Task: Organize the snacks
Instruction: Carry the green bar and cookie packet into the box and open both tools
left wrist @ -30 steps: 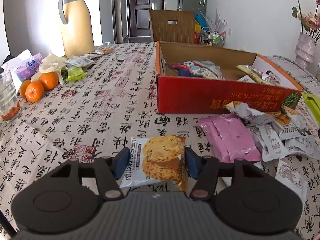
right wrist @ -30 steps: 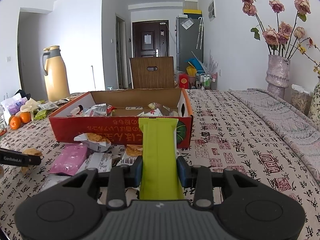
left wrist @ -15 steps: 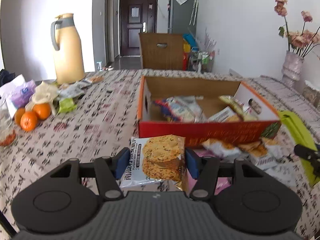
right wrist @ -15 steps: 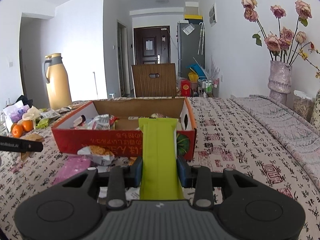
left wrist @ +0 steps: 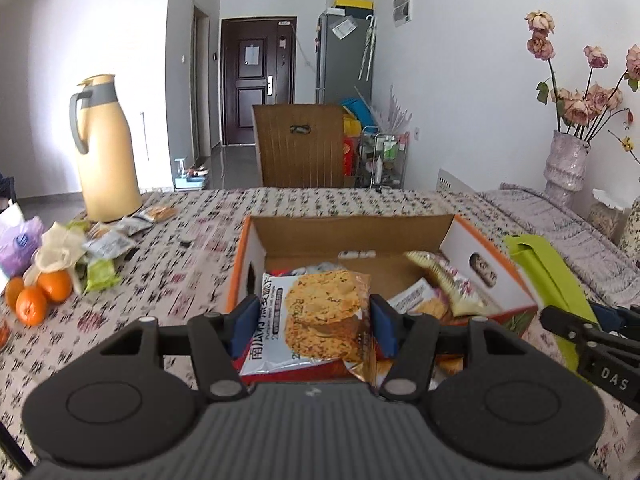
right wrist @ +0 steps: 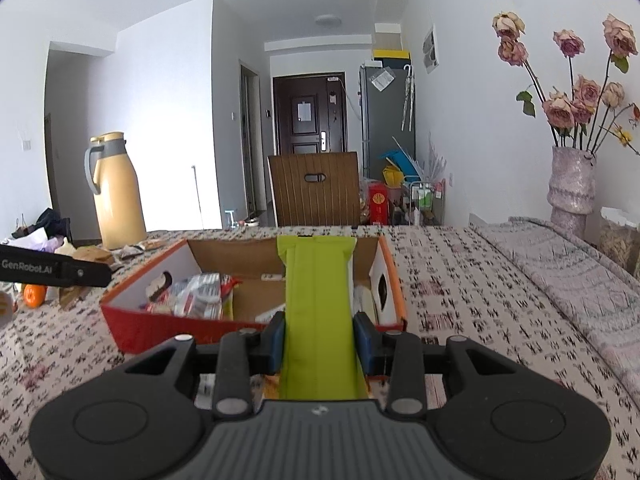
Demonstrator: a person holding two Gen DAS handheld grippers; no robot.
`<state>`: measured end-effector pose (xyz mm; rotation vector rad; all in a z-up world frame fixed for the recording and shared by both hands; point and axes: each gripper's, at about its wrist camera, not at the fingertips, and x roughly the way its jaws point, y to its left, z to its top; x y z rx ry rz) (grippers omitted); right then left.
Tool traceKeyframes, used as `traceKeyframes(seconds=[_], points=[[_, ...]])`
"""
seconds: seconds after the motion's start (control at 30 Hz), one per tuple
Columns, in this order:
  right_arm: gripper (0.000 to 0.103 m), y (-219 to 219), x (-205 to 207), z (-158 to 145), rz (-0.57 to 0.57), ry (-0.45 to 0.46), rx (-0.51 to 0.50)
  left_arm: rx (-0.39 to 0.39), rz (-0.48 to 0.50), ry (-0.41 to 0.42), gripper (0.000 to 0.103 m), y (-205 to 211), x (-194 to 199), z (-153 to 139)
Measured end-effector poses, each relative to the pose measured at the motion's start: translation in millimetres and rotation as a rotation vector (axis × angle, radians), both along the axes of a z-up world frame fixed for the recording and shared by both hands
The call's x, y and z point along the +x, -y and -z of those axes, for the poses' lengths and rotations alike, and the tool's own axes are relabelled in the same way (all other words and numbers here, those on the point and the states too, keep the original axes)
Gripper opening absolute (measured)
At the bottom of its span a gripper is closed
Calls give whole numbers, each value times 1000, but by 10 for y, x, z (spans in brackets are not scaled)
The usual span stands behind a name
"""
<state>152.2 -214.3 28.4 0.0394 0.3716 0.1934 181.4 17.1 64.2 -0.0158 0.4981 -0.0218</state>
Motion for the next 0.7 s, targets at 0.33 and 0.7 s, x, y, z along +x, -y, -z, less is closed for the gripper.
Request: traceKeyframes(seconds=[0.33, 0.7], points=[[35, -112, 562, -197, -37, 24, 20, 18, 7, 14, 60, 170, 399, -55], [35, -383, 1347, -141, -71, -68, 35, 9, -31, -33, 60, 127, 921, 143]])
